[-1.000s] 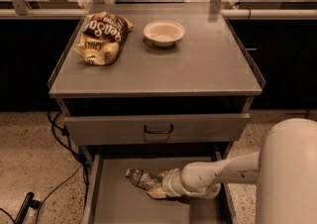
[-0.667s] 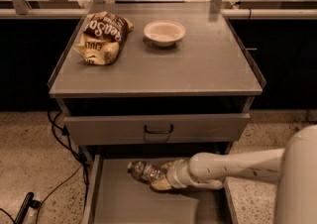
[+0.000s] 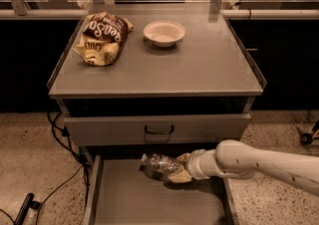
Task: Pick water bottle from middle drawer and place on counter
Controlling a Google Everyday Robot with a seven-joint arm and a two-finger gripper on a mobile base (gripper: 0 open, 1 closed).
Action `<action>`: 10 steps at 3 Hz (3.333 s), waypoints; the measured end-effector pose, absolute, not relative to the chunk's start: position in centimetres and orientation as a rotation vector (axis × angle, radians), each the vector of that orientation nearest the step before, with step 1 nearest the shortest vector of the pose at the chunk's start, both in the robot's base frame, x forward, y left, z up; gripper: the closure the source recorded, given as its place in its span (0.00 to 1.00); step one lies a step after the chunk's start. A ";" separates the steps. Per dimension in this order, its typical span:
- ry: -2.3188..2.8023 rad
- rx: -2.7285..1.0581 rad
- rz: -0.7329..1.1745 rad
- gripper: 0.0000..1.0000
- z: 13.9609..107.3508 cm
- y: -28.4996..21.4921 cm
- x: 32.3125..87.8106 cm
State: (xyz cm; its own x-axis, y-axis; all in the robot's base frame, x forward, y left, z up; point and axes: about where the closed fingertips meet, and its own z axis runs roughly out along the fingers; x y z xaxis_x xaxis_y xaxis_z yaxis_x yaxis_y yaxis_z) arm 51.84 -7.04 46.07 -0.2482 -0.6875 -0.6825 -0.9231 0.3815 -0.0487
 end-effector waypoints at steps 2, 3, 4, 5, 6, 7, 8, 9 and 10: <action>1.927 -1.497 0.575 1.00 55.6 -10.5 44.9; 1.878 -1.533 0.515 1.00 62.3 -12.5 42.5; 1.898 -1.587 0.435 1.00 68.6 -14.4 44.5; 1.900 -1.611 0.408 1.00 69.4 -14.4 44.9; 1.889 -1.675 0.346 1.00 71.5 -14.3 46.3; 1.869 -1.747 0.251 1.00 75.7 -14.5 48.5; 1.840 -1.802 0.166 1.00 80.6 -15.2 51.0; 1.822 -1.835 0.124 1.00 84.3 -15.9 52.8; 1.773 -1.845 0.136 1.00 88.1 -15.9 56.3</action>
Offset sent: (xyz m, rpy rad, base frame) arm -0.1068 -0.0461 0.1410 0.0379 -0.0106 0.1889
